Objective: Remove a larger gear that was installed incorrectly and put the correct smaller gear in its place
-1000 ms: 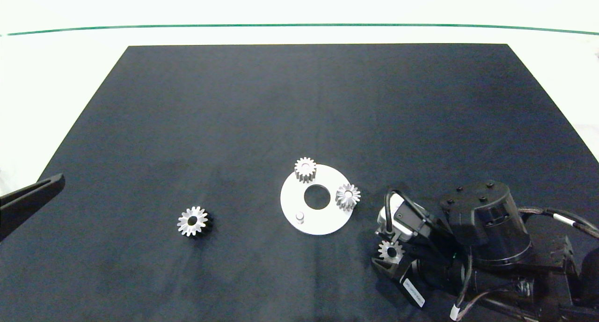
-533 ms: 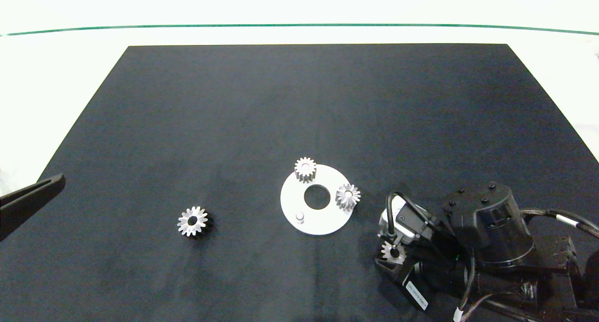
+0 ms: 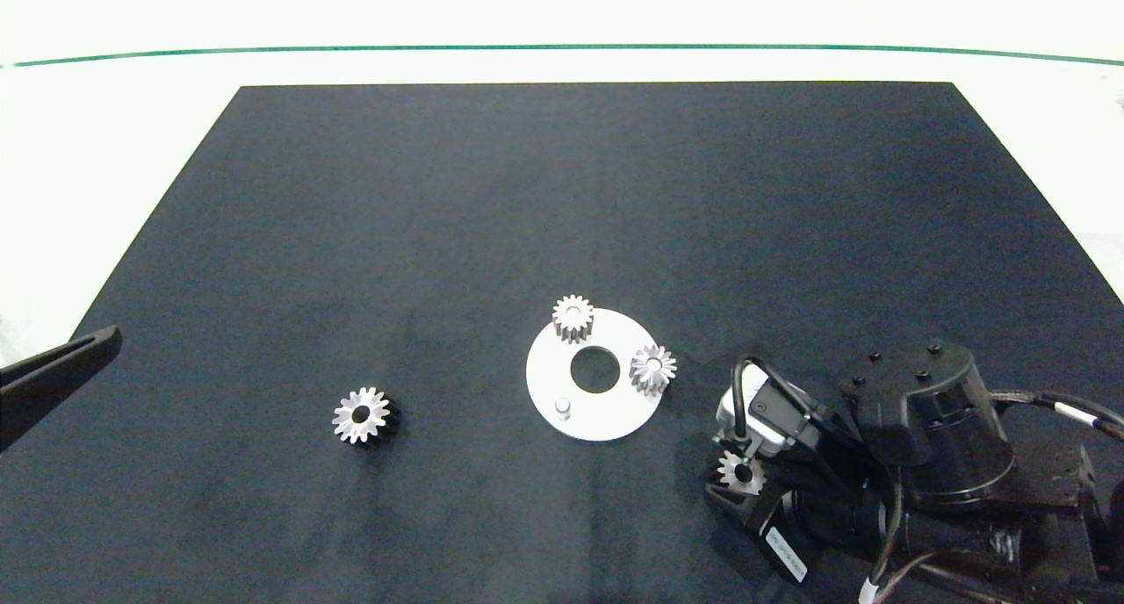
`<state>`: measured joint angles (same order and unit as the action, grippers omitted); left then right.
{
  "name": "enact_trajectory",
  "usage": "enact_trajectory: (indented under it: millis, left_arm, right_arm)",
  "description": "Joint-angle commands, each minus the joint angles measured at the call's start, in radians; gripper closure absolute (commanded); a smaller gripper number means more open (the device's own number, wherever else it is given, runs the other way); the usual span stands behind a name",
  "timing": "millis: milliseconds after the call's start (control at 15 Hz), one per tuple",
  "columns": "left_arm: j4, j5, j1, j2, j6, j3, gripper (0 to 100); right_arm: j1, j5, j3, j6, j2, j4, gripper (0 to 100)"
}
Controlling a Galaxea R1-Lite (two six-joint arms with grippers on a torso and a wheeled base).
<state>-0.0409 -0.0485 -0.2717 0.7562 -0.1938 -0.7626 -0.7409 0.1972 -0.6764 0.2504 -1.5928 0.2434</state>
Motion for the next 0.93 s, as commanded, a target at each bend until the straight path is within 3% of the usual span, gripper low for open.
enact_trajectory:
  millis: [67, 200, 400, 800, 933]
  left_arm:
    - [-0.001, -0.001, 0.0, 0.002, -0.001, 0.0, 0]
    - [-0.001, -0.001, 0.0, 0.002, -0.001, 0.0, 0]
    - [-0.001, -0.001, 0.0, -0.001, -0.001, 0.003, 0]
    - [-0.001, -0.001, 0.0, -0.003, -0.003, 0.008, 0]
    - [-0.001, -0.001, 0.002, -0.006, -0.003, 0.012, 0]
  right_arm:
    - [-0.009, 0.002, -0.012, -0.028, 0.04, 0.004, 78]
    - [-0.02, 0.007, -0.042, -0.03, 0.062, -0.003, 78]
    - [-0.023, 0.039, -0.111, -0.03, 0.059, -0.036, 78]
    - [-0.043, 0.041, -0.296, -0.034, 0.007, -0.167, 78]
    - [-0.069, 0.041, -0.374, -0.074, -0.036, -0.23, 78]
